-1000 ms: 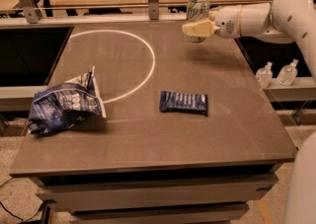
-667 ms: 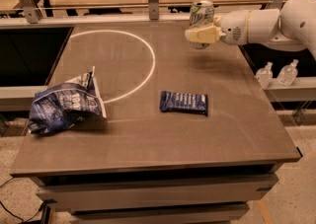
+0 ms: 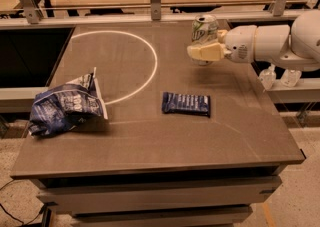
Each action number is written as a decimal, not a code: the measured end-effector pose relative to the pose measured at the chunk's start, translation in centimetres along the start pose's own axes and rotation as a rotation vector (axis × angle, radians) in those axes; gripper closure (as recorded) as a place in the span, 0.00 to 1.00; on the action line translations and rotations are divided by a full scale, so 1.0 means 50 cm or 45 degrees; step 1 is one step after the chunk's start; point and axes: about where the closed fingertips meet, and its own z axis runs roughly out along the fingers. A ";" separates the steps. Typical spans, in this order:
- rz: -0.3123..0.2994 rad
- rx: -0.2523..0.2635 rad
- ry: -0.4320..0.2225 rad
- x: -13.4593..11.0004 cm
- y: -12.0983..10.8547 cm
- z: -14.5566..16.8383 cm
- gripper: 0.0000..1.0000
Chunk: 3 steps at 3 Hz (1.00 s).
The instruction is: Move 7up can near rxbar blueberry
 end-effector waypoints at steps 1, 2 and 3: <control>0.020 0.012 0.005 0.029 0.039 0.000 1.00; 0.031 0.017 -0.005 0.055 0.068 0.001 1.00; 0.052 -0.008 -0.024 0.065 0.092 -0.005 1.00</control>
Offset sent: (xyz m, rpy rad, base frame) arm -0.0537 0.0106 -0.0399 0.0232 0.0184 -0.0381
